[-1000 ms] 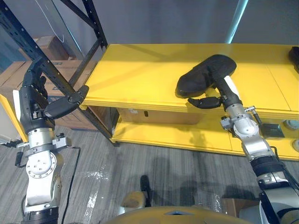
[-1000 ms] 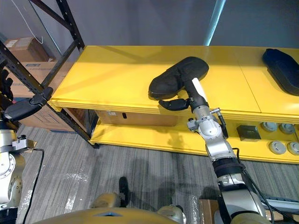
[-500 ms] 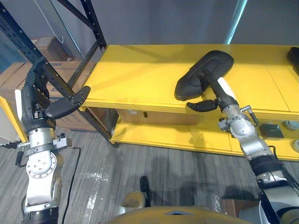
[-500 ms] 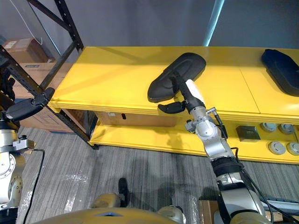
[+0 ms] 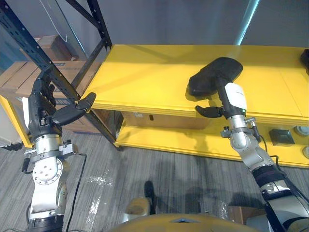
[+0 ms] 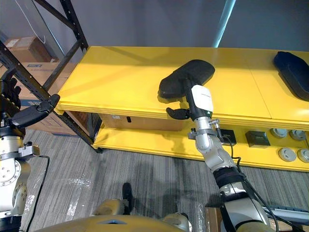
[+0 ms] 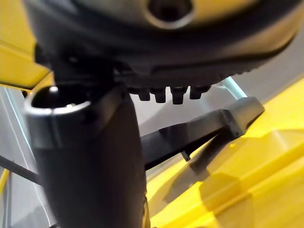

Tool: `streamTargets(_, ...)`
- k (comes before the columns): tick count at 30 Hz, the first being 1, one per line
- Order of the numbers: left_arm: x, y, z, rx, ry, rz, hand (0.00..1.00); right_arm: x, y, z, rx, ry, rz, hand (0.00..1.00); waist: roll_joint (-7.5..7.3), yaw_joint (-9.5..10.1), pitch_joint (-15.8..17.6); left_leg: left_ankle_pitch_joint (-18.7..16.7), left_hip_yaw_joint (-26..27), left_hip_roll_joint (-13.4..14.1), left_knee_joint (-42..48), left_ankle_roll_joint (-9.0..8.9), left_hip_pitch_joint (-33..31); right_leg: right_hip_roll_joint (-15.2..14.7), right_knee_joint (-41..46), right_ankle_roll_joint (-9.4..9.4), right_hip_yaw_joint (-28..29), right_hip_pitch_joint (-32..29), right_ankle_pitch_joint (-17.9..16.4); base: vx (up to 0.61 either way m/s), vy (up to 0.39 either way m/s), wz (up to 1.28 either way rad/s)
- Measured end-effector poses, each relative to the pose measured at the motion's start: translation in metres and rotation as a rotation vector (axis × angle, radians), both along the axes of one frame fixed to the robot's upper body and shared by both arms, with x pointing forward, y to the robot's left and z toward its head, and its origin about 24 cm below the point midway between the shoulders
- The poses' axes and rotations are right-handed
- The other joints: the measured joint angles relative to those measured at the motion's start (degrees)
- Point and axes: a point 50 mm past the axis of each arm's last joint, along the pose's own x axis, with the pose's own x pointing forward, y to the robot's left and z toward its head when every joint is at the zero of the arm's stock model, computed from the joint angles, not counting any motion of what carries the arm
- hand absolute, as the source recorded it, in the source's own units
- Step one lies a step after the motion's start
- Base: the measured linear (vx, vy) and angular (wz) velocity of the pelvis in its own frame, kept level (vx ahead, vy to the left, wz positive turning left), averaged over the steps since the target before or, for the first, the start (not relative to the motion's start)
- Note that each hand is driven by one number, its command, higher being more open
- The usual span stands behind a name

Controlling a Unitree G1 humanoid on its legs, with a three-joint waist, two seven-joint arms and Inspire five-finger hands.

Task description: Walk over and take three plastic housings, then place them on the shelf

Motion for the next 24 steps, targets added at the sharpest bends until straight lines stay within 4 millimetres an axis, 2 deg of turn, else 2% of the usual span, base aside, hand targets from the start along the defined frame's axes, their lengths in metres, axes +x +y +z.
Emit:
streamTargets(3,-0.004,0.001,-0.004,-0.002,0.02,0.004,1.0,0.0,-0.005,0.017,0.03,-0.109,-0.038,1.0,0.01,0.11,-0.01,-0.01,-0.15,0.01,0.01,0.01,-0.02,-0.07,0.01,0.05,-0.01,0.11,0.02,0.0,-0.009,0.05)
streamTargets(6,-0.01,0.002,-0.01,-0.005,0.052,0.002,1.0,0.003,-0.009,0.044,0.061,-0.243,-0.064,1.0,0.04,0.05,-0.04,-0.03,-0.08,0.02,0.17,0.01,0.0,-0.06,0.0,0.17,0.03,0.05,0.08,0.0,0.0,0.0)
streamTargets(8,-0.01,0.003,-0.011,-0.005,0.056,-0.001,1.0,0.002,-0.009,0.052,0.064,-0.277,-0.064,1.0,0.1,0.01,-0.08,-0.06,-0.03,0.05,0.18,-0.03,0.01,-0.04,0.0,0.17,0.05,0.07,0.08,0.0,0.0,0.0)
streamTargets(17,-0.01,0.002,-0.011,-0.003,0.058,-0.01,1.0,0.002,-0.009,0.054,0.059,-0.276,-0.055,1.0,0.58,-0.08,-0.38,-0.11,0.18,0.06,0.16,-0.06,0.12,-0.02,0.06,0.17,0.09,0.08,0.07,0.0,0.0,0.0)
streamTargets(24,-0.01,0.002,-0.011,-0.003,0.062,-0.01,1.0,0.004,-0.001,0.043,-0.011,-0.165,0.041,1.0,1.18,0.01,-0.75,-0.1,-0.54,-0.03,0.02,-0.06,0.1,-0.02,0.11,0.15,-0.31,0.34,0.01,0.0,-0.003,0.02)
